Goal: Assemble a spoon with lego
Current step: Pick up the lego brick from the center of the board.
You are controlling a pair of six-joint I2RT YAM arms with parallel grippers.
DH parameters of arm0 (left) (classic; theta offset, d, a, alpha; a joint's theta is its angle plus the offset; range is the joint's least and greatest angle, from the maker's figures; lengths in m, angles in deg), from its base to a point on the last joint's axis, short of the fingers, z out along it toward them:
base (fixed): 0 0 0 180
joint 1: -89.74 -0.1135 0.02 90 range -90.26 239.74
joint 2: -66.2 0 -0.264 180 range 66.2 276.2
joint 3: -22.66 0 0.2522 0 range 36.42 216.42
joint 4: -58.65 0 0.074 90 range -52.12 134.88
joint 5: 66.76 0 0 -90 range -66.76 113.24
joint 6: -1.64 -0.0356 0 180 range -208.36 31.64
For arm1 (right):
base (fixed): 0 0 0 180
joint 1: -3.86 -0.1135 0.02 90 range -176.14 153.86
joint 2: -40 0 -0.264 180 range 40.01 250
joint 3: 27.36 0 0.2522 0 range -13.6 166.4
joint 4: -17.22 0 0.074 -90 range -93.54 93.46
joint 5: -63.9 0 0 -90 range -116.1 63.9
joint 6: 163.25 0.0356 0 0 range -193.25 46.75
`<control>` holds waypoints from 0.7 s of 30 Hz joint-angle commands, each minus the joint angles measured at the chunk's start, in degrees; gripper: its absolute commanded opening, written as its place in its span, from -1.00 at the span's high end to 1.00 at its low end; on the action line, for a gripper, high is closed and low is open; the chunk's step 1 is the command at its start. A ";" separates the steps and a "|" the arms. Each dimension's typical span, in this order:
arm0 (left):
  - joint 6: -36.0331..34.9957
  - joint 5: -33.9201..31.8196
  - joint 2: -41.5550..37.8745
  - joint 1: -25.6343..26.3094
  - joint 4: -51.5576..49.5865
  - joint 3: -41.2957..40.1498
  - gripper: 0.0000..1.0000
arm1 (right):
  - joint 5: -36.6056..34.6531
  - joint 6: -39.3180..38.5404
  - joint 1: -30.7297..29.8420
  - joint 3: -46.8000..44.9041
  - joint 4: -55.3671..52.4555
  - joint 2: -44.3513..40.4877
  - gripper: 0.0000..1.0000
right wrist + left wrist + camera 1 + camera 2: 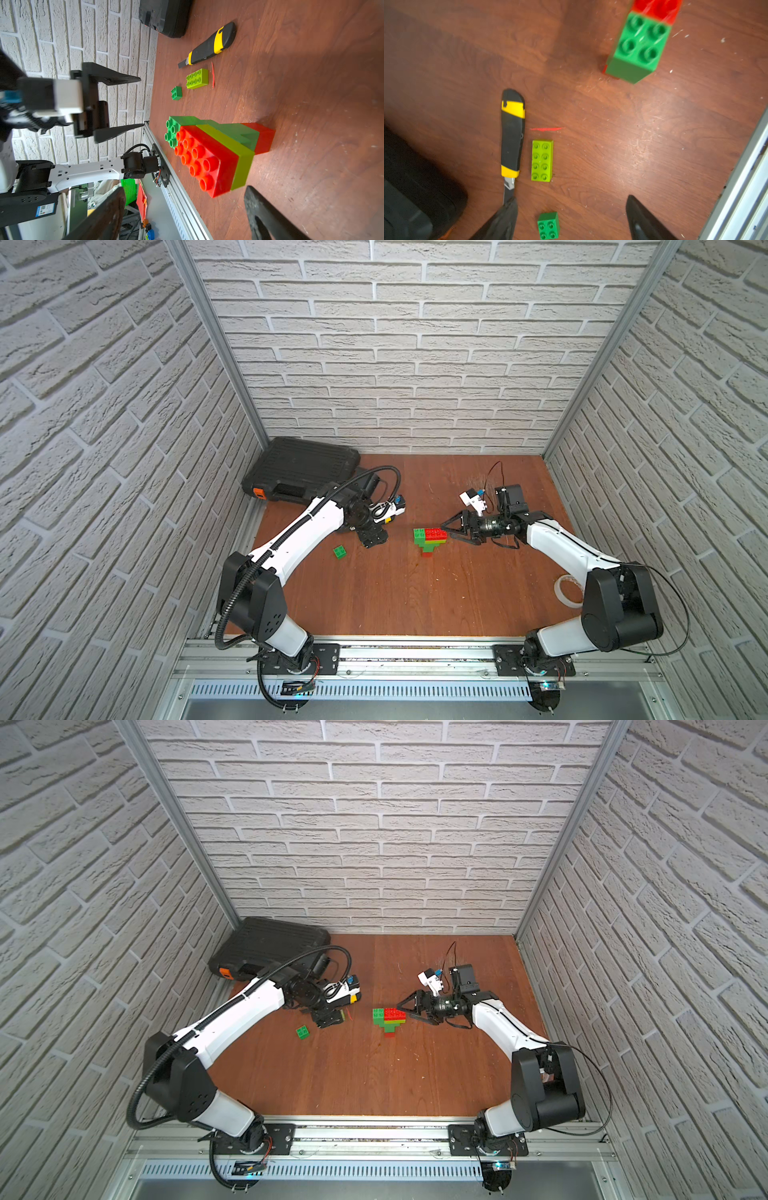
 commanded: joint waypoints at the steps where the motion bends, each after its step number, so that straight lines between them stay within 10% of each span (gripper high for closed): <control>1: 3.09 -0.83 0.46 -2.60 6.22 -4.22 -0.57 | -2.53 -4.80 1.39 2.26 -3.58 -3.51 -0.77; 21: -1.81 -2.19 15.68 -5.51 14.29 -3.51 -0.30 | -12.80 -15.53 1.58 8.64 -11.94 -14.52 -0.76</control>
